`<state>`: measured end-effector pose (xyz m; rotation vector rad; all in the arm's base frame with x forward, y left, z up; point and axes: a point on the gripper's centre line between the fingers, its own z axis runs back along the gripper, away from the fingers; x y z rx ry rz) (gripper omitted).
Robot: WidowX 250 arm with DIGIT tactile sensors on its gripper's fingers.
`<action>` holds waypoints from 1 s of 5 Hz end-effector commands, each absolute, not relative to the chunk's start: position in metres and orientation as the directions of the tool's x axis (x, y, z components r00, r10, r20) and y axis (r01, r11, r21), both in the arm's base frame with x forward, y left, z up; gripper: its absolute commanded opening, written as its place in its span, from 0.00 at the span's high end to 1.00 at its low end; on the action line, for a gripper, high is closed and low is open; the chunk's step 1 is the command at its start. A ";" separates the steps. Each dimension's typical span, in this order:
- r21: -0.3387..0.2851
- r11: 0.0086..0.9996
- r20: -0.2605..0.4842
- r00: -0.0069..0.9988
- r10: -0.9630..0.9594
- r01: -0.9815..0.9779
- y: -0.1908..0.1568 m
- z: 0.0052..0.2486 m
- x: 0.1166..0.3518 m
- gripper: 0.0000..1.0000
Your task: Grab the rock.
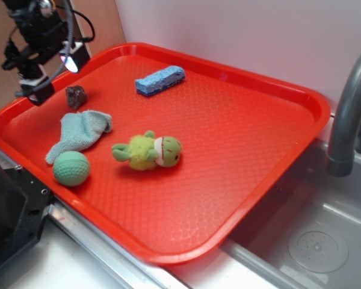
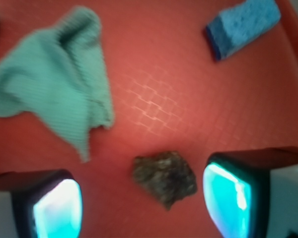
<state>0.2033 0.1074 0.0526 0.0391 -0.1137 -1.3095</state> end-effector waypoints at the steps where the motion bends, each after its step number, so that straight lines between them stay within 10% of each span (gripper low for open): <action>1: 0.100 0.207 0.010 0.207 -0.978 0.973 0.111 0.024 0.230 0.04; 2: 0.085 0.208 -0.009 0.209 -0.978 0.974 0.111 0.021 0.229 1.00; 3: 0.075 0.221 -0.041 0.224 -0.974 0.972 0.107 0.024 0.225 1.00; 5: 0.167 0.488 -0.010 0.497 -0.868 0.856 0.074 0.122 0.218 1.00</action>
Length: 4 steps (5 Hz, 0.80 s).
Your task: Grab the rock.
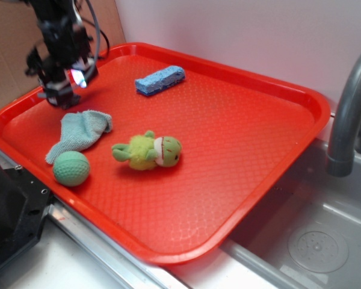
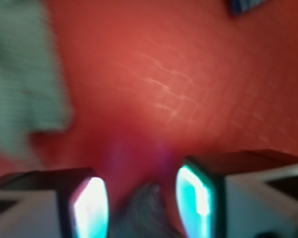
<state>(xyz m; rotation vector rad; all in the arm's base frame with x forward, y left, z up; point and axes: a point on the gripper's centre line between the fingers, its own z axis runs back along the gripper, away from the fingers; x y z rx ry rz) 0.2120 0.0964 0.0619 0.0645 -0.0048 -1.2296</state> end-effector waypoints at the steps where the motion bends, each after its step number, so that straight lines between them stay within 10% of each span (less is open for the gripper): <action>1: 0.165 0.569 0.062 0.568 -0.821 0.806 0.057 0.161 0.208 1.00; 2: 0.177 0.567 0.049 0.569 -0.821 0.804 0.070 0.155 0.191 0.00; 4: 0.204 0.317 -0.023 0.329 -0.944 0.926 0.111 0.117 0.193 0.00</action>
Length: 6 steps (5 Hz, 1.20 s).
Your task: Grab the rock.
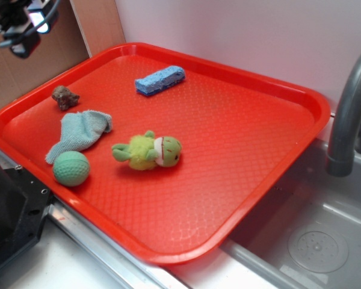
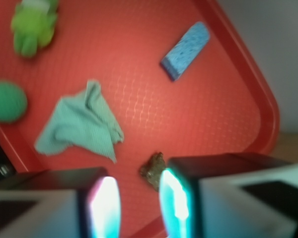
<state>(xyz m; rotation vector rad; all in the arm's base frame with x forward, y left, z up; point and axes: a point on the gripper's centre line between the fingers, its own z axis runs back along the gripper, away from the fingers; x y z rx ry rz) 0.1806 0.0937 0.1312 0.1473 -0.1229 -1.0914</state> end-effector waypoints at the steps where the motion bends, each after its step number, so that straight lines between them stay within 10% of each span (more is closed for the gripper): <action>1: 0.178 0.265 -0.029 0.274 -0.961 0.948 0.119 0.097 0.198 0.00; 5: 0.023 0.294 -0.167 0.294 -0.941 0.956 0.135 0.029 0.205 0.00; 6: 0.033 0.294 -0.162 0.296 -0.941 0.955 0.127 0.026 0.206 1.00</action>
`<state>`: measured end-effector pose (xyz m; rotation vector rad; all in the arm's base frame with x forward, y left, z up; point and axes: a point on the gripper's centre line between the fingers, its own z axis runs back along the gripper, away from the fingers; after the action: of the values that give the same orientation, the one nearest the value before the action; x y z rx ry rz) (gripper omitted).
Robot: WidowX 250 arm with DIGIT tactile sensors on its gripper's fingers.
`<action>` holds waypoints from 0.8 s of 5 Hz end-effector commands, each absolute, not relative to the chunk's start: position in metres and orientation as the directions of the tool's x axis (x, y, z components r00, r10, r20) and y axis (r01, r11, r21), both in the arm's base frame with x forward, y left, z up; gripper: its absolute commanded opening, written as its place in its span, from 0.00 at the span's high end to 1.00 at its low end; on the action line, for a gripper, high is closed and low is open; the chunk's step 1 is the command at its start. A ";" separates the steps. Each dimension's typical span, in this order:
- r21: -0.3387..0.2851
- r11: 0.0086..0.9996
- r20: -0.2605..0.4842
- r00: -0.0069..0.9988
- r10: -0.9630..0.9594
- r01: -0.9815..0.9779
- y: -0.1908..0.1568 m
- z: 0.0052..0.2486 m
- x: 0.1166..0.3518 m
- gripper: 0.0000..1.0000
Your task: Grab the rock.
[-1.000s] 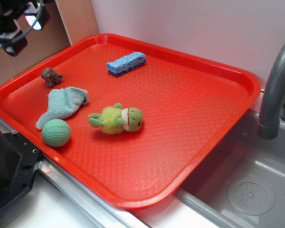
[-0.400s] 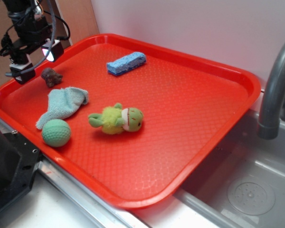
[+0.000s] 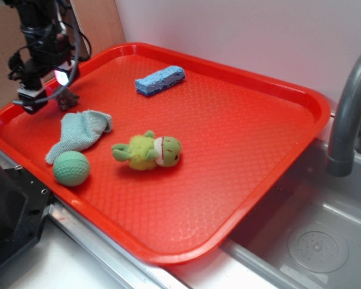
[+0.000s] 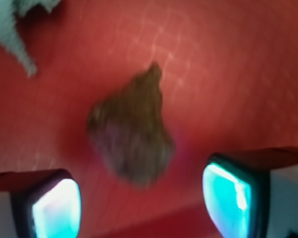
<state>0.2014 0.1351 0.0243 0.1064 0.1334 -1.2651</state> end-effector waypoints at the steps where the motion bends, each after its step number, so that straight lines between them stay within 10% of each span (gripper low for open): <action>1: 0.056 0.316 -0.152 0.321 -0.935 0.947 0.123 0.034 0.204 1.00; 4: 0.296 0.493 0.053 0.501 -0.864 0.818 0.021 0.190 0.219 1.00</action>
<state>0.2151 0.0230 0.1741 0.2163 -0.1620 -1.0163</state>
